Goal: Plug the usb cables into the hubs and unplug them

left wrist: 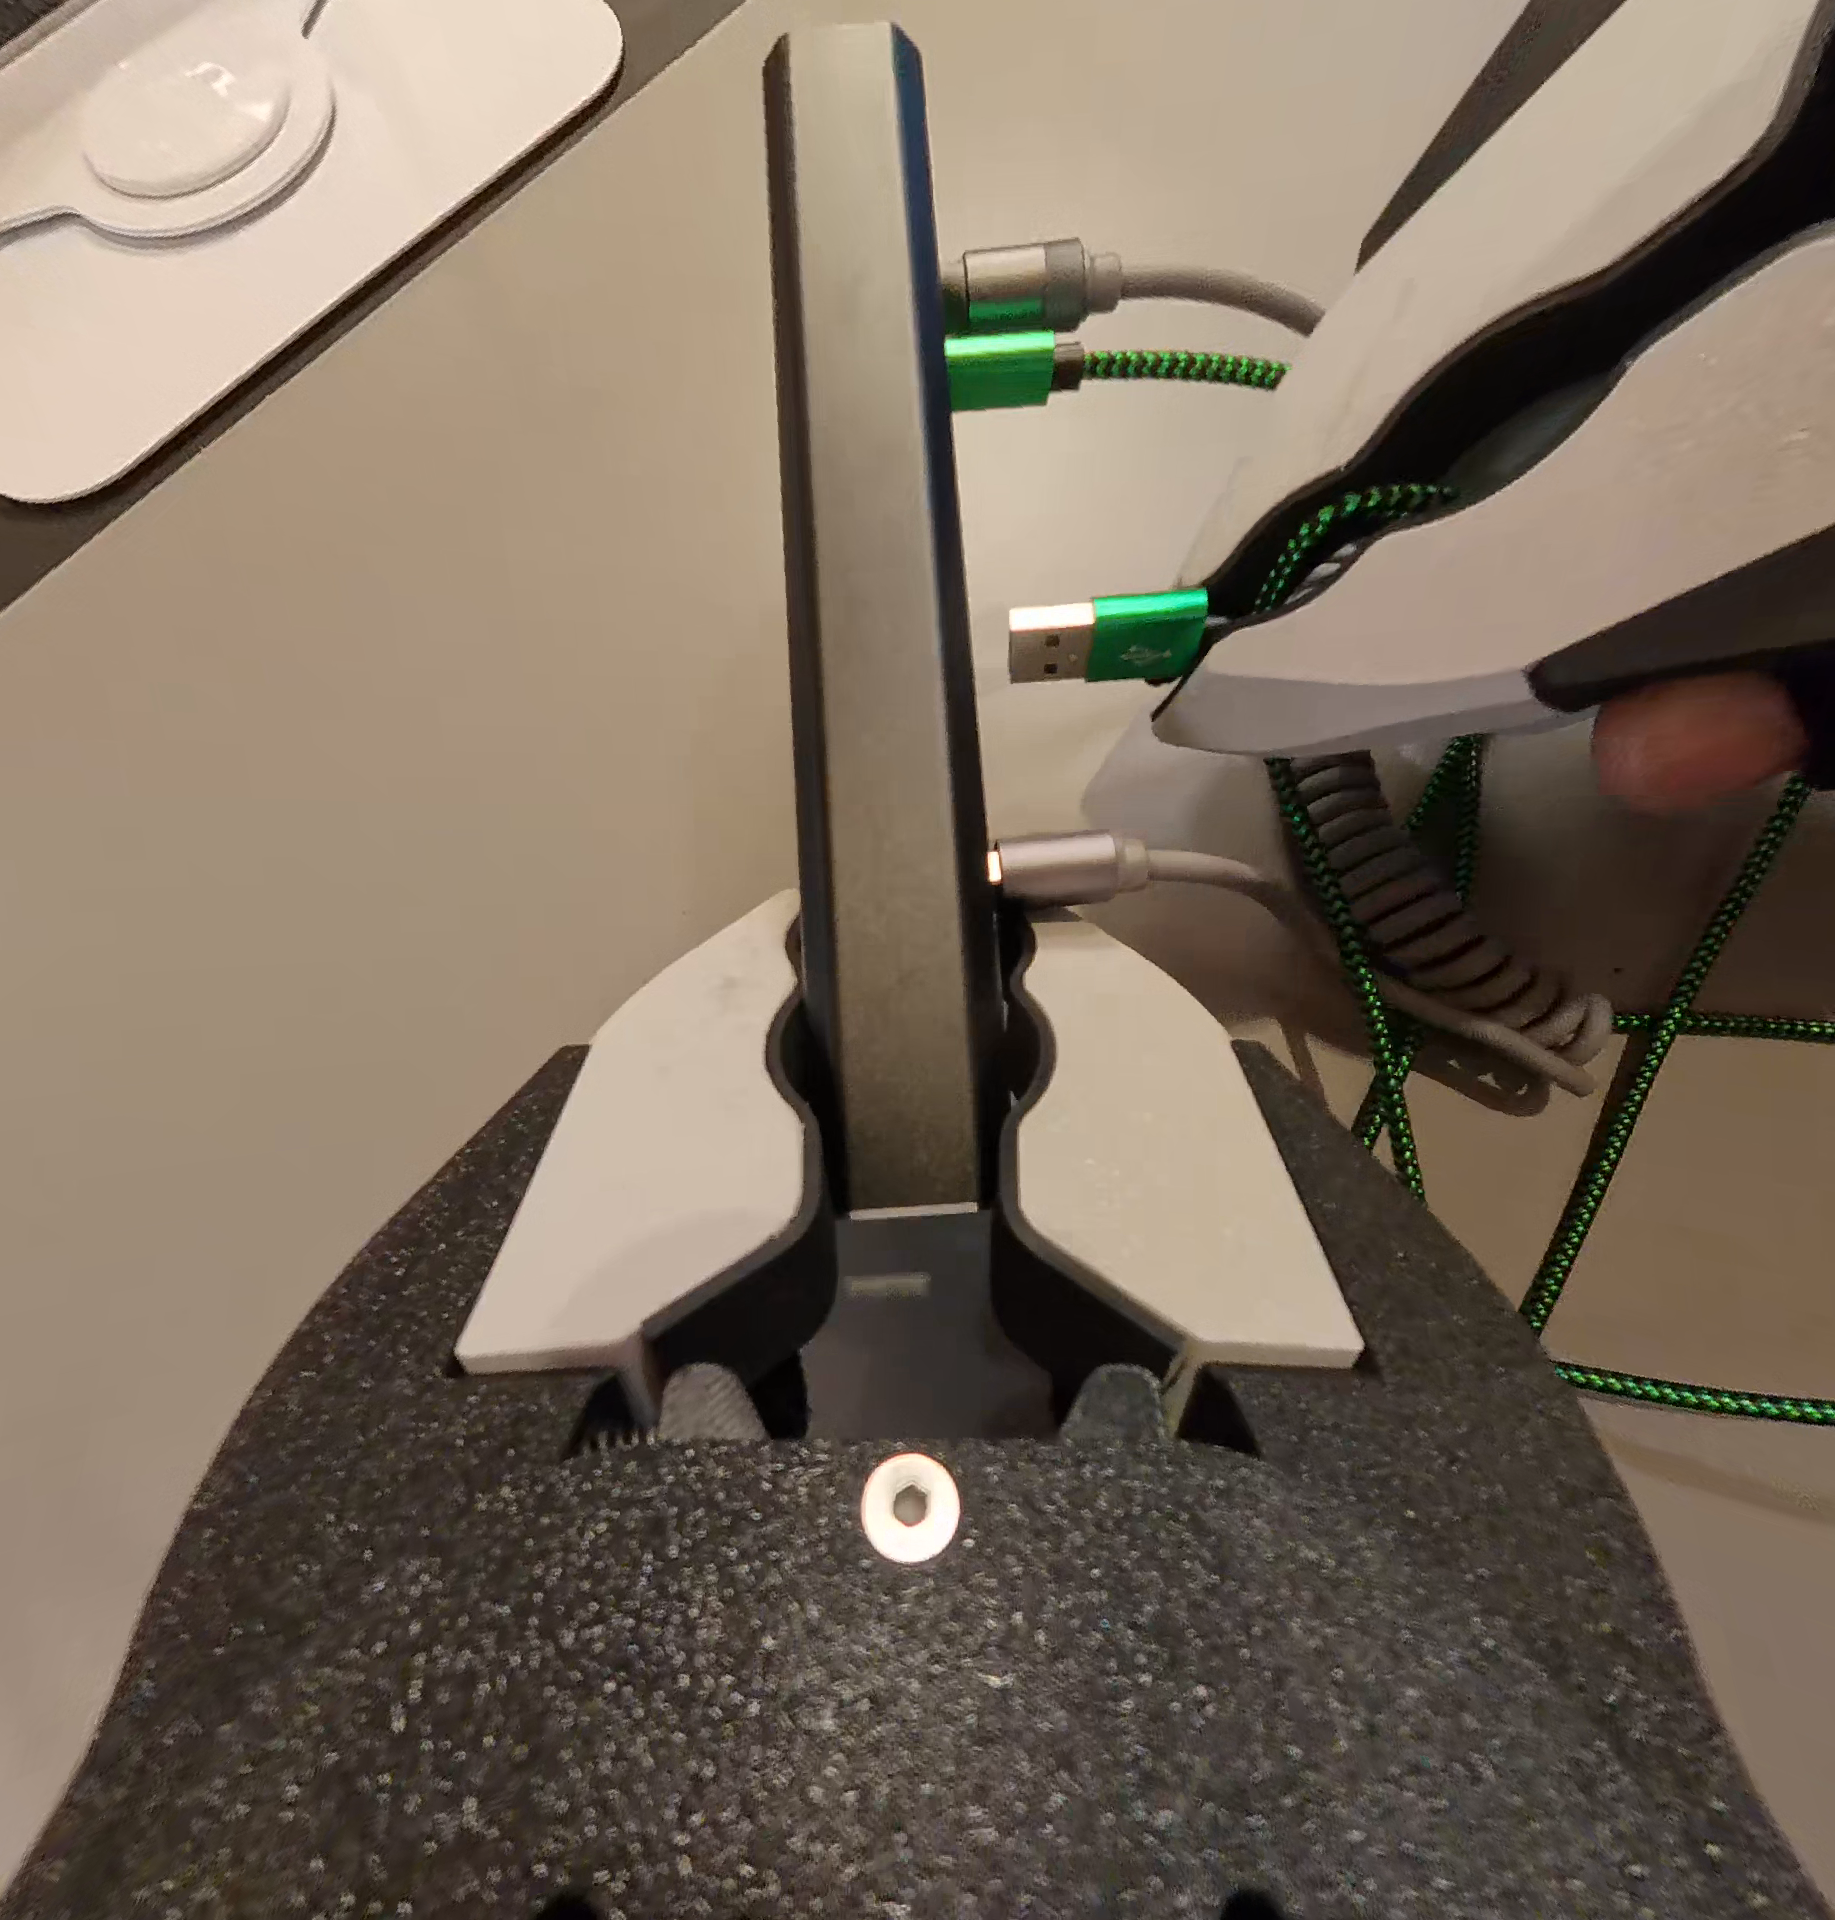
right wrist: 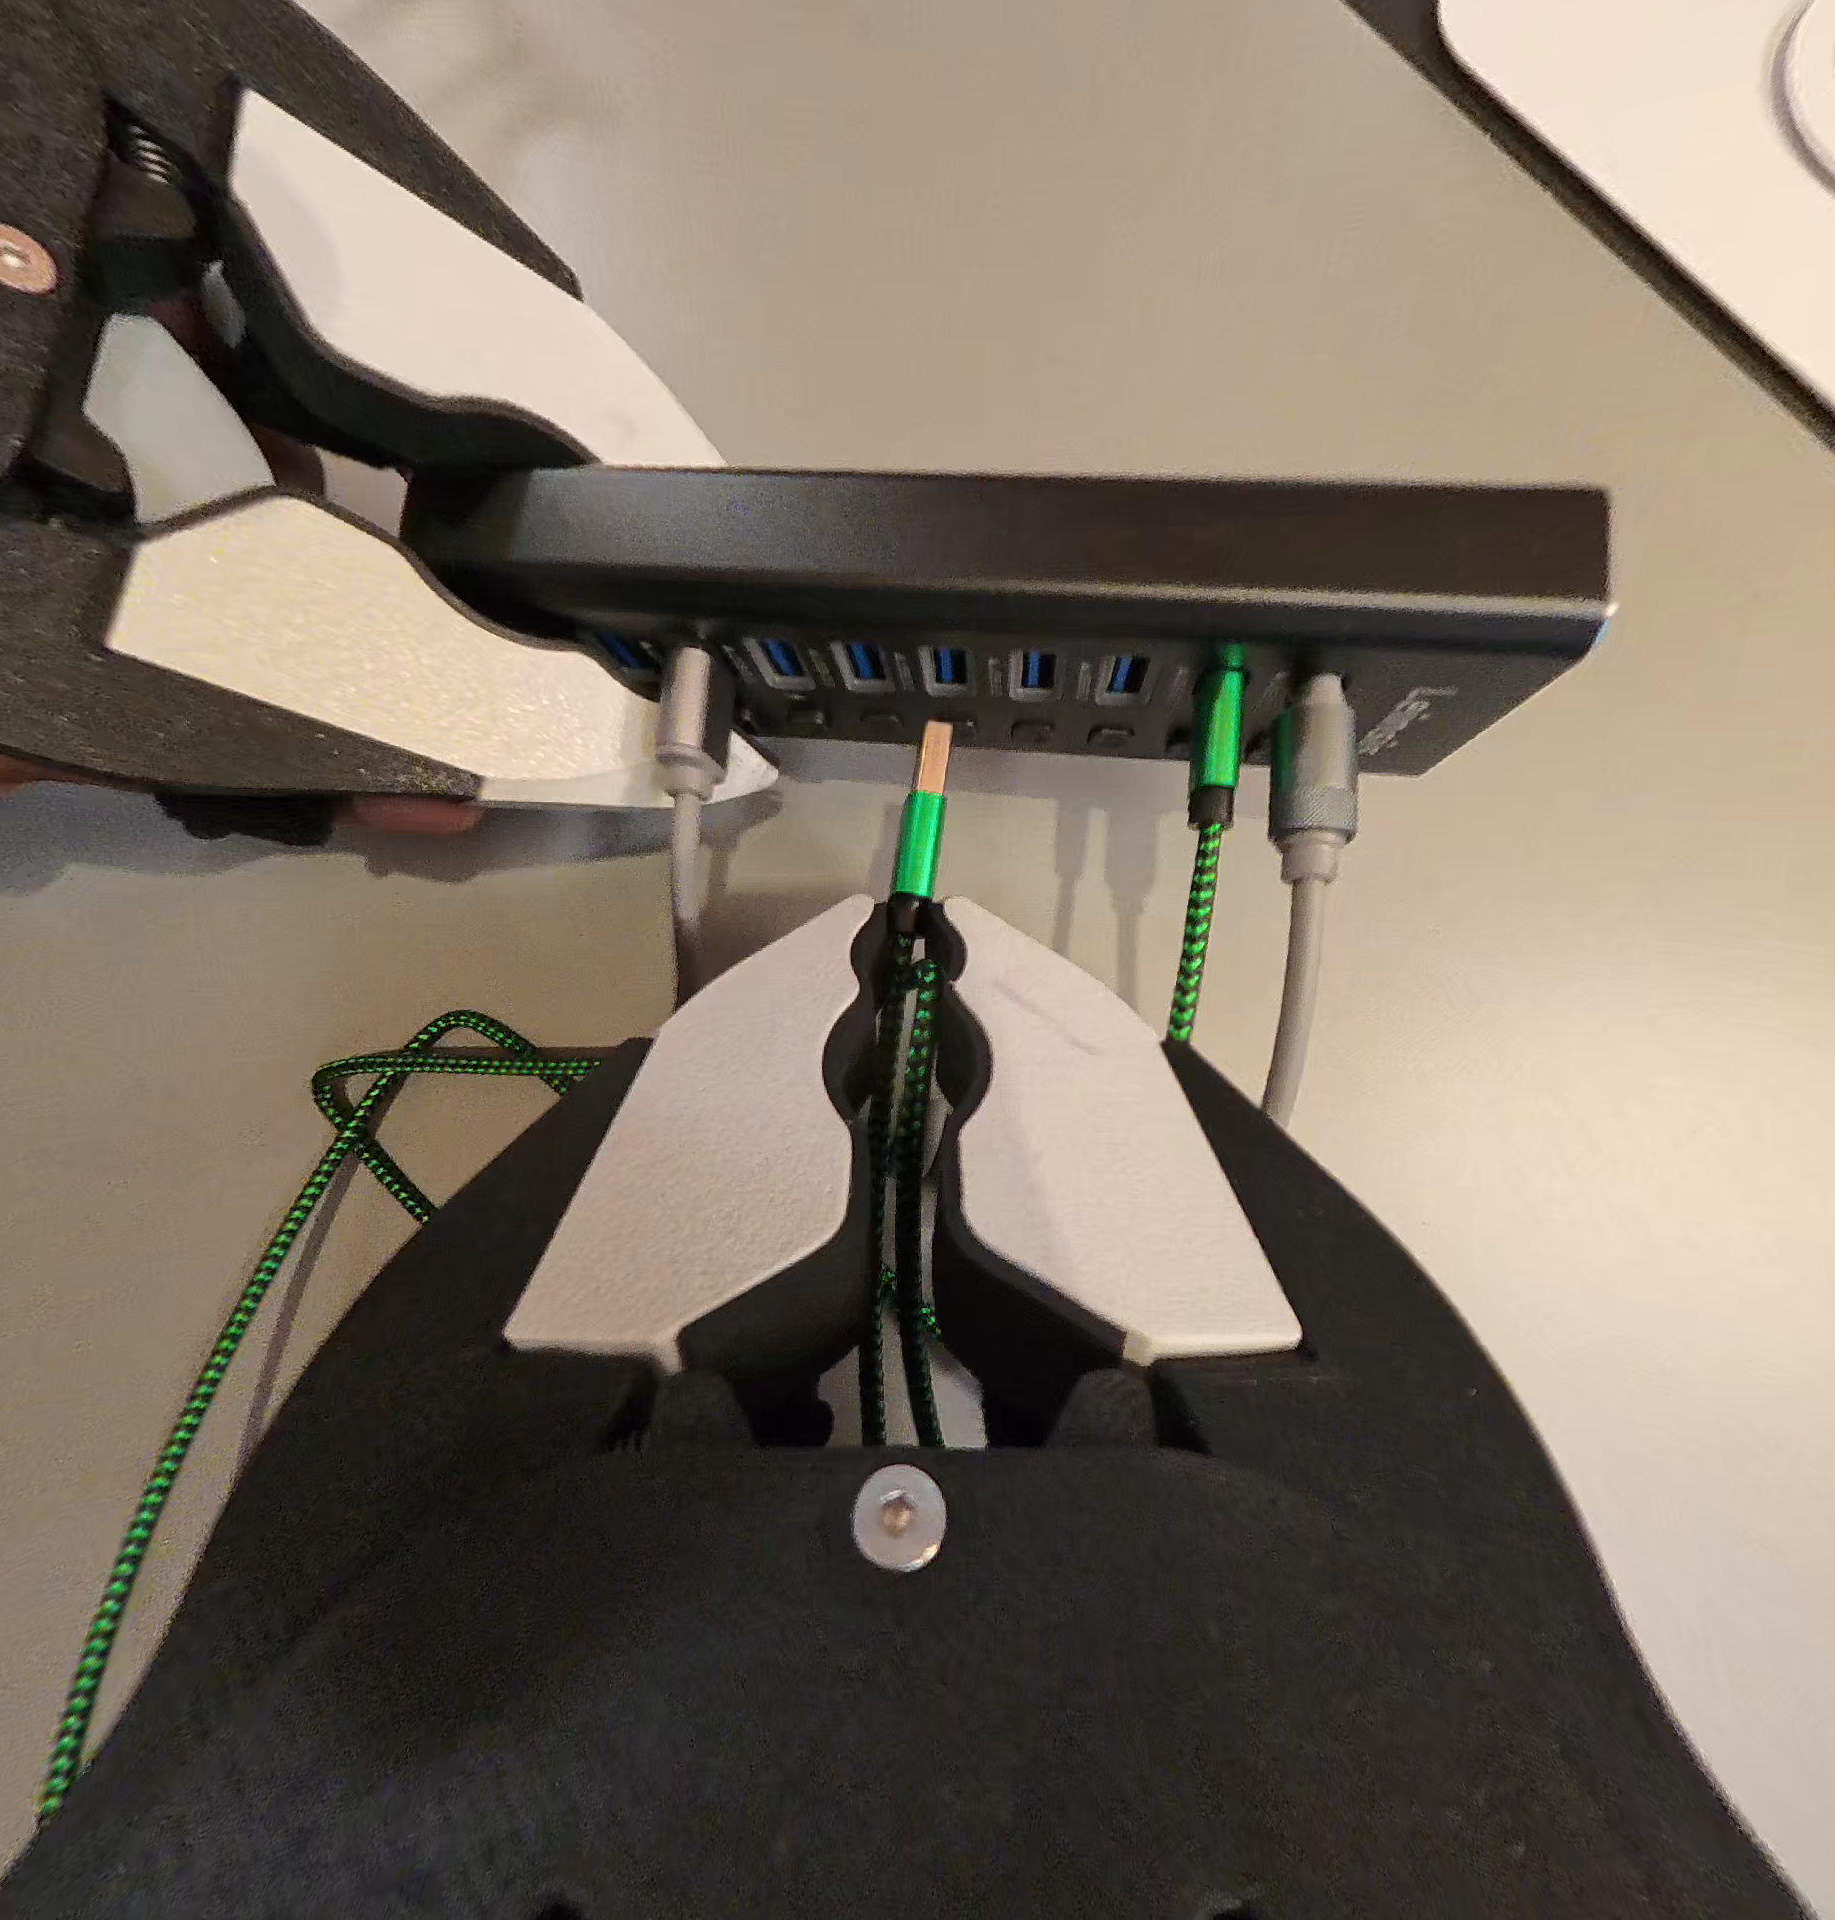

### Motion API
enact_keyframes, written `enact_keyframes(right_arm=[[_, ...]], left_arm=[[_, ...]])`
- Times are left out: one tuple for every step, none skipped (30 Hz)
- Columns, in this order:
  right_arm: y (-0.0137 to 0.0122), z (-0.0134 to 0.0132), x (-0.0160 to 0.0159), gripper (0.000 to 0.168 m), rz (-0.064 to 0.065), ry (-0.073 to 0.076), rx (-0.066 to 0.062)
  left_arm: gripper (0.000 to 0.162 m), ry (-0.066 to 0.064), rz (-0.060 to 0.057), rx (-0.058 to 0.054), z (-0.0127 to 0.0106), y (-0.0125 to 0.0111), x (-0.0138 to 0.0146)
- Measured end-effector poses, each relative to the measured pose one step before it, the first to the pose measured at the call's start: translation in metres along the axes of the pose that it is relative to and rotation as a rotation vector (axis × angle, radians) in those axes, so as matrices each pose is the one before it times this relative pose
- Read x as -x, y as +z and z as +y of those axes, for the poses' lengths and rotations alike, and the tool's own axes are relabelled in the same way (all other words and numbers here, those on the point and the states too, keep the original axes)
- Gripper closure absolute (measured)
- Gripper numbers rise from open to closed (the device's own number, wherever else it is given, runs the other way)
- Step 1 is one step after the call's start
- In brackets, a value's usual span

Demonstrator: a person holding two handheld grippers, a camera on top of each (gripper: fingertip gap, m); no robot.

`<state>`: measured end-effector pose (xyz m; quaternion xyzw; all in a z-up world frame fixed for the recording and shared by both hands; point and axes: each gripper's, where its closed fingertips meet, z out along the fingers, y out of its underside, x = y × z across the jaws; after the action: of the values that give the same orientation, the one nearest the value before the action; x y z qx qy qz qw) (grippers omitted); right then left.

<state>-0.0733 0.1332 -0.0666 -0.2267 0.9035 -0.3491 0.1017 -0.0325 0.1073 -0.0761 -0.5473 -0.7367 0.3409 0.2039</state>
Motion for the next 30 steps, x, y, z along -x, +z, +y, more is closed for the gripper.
enact_keyframes(right_arm=[[-0.00049,-0.00122,-0.00037,0.164,0.0068,-0.0097,-0.0058],[-0.00059,-0.00137,-0.0013,0.164,0.0116,-0.0069,-0.0071],[-0.00025,-0.00159,-0.00117,0.163,0.009,-0.0045,-0.0096],[0.00016,-0.00102,0.00014,0.163,0.0002,-0.0045,-0.0049],[0.00073,-0.00034,0.00027,0.163,-0.0004,-0.0011,-0.0002],[0.00096,-0.00045,-0.00001,0.163,0.0005,-0.0019,-0.0006],[0.00084,-0.00075,0.00025,0.163,0.0,-0.0025,-0.003],[0.0007,0.00012,-0.0001,0.163,0.0016,-0.0026,0.0022],[0.00051,0.00022,-0.00012,0.163,0.0,-0.0032,0.0031],[0.00029,-0.00006,0.00015,0.163,-0.0027,-0.0034,-0.0008],[-0.00019,-0.00089,0.00021,0.163,-0.0022,-0.0056,-0.0062],[-0.00042,-0.00087,-0.00013,0.164,0.001,-0.0077,-0.0049],[-0.00063,-0.00122,-0.00041,0.164,0.0039,-0.0076,-0.0068],[-0.00097,-0.00148,-0.00053,0.164,0.0061,-0.0086,-0.0069],[-0.00076,-0.00083,-0.00074,0.164,0.0093,-0.0139,-0.0031],[-0.00023,0.00011,-0.00042,0.164,0.0071,-0.0084,0.0022],[0.00021,-0.00001,-0.00012,0.164,0.0036,-0.0018,0.0016],[0.00052,-0.0002,-0.00032,0.164,0.0043,-0.0035,-0.0009],[0.00059,0.00056,-0.00012,0.164,0.0018,-0.0031,0.0034],[0.00045,0.00076,0.00011,0.164,-0.0006,-0.005,0.0045],[0.0003,0.00026,0.00008,0.164,-0.0005,-0.0071,0.001],[0.00028,0.00065,0.00003,0.164,-0.0004,-0.0032,0.0067],[0.00019,0.00021,-0.00023,0.164,0.0033,-0.0009,0.0053],[0.00019,-0.00056,-0.0007,0.164,0.0085,-0.0023,0.0028],[-0.00001,-0.00075,-0.00077,0.164,0.0119,-0.0048,0.0028],[-0.00003,-0.00076,-0.00153,0.165,0.0177,-0.0097,0.0017],[-0.00019,-0.00085,-0.00128,0.165,0.0116,-0.003,0.0012],[-0.00007,-0.00088,-0.0011,0.165,0.0075,0.0026,-0.0001],[-0.00023,-0.00098,-0.00115,0.165,0.0053,-0.0004,-0.0027],[-0.00035,-0.00081,-0.00096,0.165,0.002,-0.0018,-0.005]], left_arm=[[0.131,-0.0004,0.0038,0.0043,0.00083,0.00004,-0.00004],[0.131,-0.0018,0.0047,0.0034,0.00081,-0.00012,0.00003],[0.131,-0.0002,0.0018,0.0005,0.00047,-0.00012,0.00028],[0.131,0.0044,-0.0007,0.0018,0.00044,0.00006,0.00007],[0.131,0.0071,-0.0005,0.0018,0.00018,0.00013,-0.00036],[0.131,0.0081,-0.0001,-0.0027,-0.00049,0.00004,-0.00076],[0.131,0.0034,0.001,-0.0024,-0.00069,0.00027,-0.00113],[0.131,0.0056,-0.0072,0.0036,0.00032,0.00036,0.0004],[0.131,0.0073,-0.002,0.0007,0.00044,0.00039,0.00028],[0.131,-0.0002,0.0053,-0.0016,0.00041,0.00029,-0.00004],[0.13,0.0009,0.0063,-0.0041,0.00027,0.00002,0.00017],[0.131,0.0032,0.0063,-0.0031,0.0001,0.00006,-0.00006],[0.13,0.0049,0.0062,-0.0026,0.00003,0.00009,-0.00049],[0.13,0.0066,0.0073,-0.0043,-0.00054,0.00005,-0.00114],[0.13,0.0023,0.0036,-0.0024,-0.00039,-0.00018,-0.00023],[0.13,0.0032,0.0075,-0.0005,-0.00053,-0.00046,-0.00046],[0.129,0.0054,0.0065,-0.001,-0.00041,-0.0008,-0.00049],[0.129,0.0048,0.0032,-0.0004,-0.00042,-0.00052,-0.00061],[0.129,0.0067,0.0034,-0.0002,-0.00047,-0.00025,-0.00118],[0.129,0.0158,-0.0066,-0.0011,-0.00037,-0.00026,-0.00013],[0.129,0.0096,0.0008,0.0,-0.00045,-0.00064,-0.00096],[0.128,0.0027,0.007,0.0025,-0.00038,-0.00001,-0.00163],[0.128,0.0097,-0.0036,-0.0044,-0.00059,0.00052,-0.00044],[0.128,0.005,0.0035,-0.0015,-0.00011,0.001,-0.00122],[0.128,0.0033,0.0027,0.0043,0.0003,0.00108,-0.00138],[0.128,0.0136,-0.0065,-0.0013,-0.00041,0.00068,-0.00039],[0.127,0.0127,-0.0109,0.0013,-0.00003,0.00054,0.00011],[0.127,0.0037,-0.0027,-0.0007,-0.00056,0.0002,-0.00026],[0.127,0.0017,0.0021,-0.0029,-0.00058,0.00055,-0.00024],[0.126,-0.0041,-0.0004,-0.0086,-0.00078,0.00038,0.00034]])
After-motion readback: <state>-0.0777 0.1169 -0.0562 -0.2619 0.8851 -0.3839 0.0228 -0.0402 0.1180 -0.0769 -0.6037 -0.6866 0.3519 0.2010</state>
